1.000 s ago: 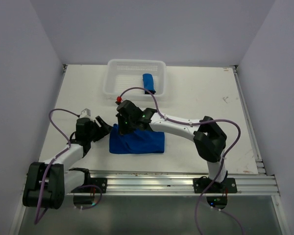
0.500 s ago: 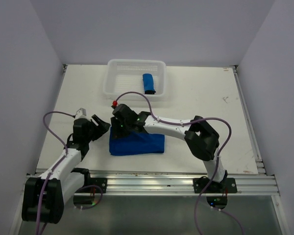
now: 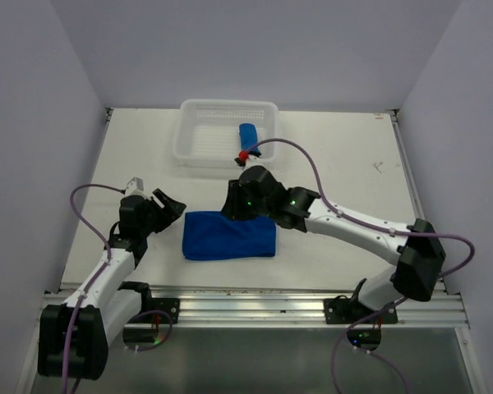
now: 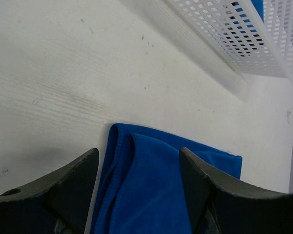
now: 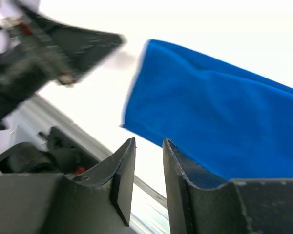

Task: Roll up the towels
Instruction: Fold the towel

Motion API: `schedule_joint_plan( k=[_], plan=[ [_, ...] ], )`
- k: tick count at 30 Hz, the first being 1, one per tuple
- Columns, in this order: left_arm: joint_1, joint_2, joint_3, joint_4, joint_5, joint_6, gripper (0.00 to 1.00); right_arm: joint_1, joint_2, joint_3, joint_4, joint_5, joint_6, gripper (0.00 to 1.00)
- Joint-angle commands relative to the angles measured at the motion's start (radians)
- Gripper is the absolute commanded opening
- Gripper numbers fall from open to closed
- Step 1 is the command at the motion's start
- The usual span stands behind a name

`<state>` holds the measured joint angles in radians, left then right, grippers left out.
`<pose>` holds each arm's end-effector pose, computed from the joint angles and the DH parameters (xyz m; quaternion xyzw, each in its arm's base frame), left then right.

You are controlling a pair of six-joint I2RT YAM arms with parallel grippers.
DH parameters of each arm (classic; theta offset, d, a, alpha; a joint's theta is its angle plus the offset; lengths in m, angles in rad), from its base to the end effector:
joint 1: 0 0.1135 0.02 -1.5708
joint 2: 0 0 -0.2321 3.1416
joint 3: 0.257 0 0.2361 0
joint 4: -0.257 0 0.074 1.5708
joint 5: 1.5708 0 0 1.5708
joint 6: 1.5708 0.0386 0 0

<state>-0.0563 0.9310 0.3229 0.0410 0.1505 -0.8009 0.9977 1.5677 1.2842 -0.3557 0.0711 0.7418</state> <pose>0.1971 -0.0169 0.1582 -0.2843 0.8275 -0.2593 0.4089 0.1897 0.2889 0.2722 -0.0981 0.8876 0.3225 0.3138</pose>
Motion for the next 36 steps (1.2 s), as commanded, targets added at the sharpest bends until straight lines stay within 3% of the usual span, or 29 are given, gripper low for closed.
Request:
schedule_joint_plan(
  k=[1,9,18,25,31,36],
  plan=[
    [0.009,-0.046,0.007,0.023,0.083,0.02,0.7,-0.054,-0.122,-0.158,-0.075,0.133,0.025,0.31],
    [-0.017,-0.17,-0.077,-0.039,0.139,0.009,0.68,-0.212,-0.343,-0.457,-0.083,0.177,0.074,0.28],
    [-0.079,-0.152,-0.143,0.017,0.144,-0.038,0.51,-0.22,-0.281,-0.594,0.096,0.041,0.157,0.39],
    [-0.097,-0.081,-0.137,0.059,0.119,-0.035,0.45,-0.22,-0.244,-0.717,0.306,-0.054,0.27,0.43],
    [-0.097,-0.029,-0.146,0.073,0.097,-0.032,0.36,-0.218,-0.23,-0.755,0.34,-0.088,0.28,0.45],
    [-0.097,-0.008,-0.16,0.071,0.064,-0.038,0.34,-0.215,-0.21,-0.819,0.42,-0.117,0.306,0.46]
  ],
)
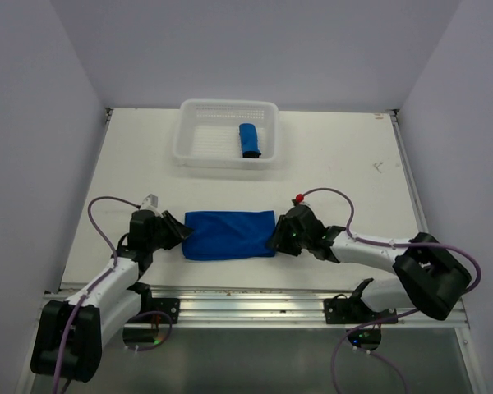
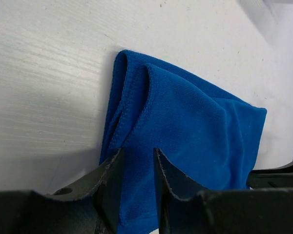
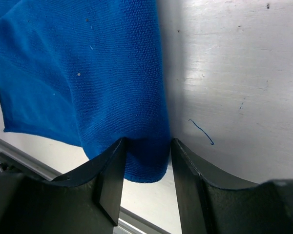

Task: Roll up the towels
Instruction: Fold the towel

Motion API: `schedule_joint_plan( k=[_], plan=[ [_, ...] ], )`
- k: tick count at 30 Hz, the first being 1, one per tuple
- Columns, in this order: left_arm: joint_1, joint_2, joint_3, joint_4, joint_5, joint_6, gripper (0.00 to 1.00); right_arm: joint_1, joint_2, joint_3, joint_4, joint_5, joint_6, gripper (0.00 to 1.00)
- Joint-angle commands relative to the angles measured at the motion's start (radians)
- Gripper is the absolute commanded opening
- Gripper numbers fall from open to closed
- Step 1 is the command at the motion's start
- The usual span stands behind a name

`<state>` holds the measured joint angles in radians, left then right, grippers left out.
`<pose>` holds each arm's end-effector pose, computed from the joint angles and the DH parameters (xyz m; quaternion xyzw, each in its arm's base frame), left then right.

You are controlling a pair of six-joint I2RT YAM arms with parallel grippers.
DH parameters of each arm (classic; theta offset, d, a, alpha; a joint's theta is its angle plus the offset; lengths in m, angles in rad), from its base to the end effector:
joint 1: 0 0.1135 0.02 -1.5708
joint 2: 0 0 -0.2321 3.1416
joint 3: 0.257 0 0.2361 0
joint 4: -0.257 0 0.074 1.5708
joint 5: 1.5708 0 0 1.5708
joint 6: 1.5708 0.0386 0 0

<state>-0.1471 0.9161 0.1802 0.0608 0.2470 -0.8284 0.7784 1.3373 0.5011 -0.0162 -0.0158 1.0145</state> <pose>0.1719 -0.0350 0.1192 -0.2486 0.8609 -0.2995 0.3276 0.1690 0.1675 0.1253 0.1075 0.9300 0.2792 0.2137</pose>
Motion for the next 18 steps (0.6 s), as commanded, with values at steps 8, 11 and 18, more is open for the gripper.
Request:
schedule_joint_plan(
  k=[8,11,18],
  plan=[
    [-0.006,0.013,0.002,0.034,-0.058,-0.006,0.33,0.004,-0.004,-0.024,-0.031,0.014,-0.013,0.08],
    [-0.006,0.009,0.01,0.039,-0.051,-0.009,0.31,0.004,-0.073,-0.016,-0.145,0.105,-0.046,0.0],
    [-0.04,-0.011,0.018,0.096,-0.011,-0.041,0.26,0.002,-0.211,-0.048,-0.355,0.249,-0.094,0.0]
  ],
)
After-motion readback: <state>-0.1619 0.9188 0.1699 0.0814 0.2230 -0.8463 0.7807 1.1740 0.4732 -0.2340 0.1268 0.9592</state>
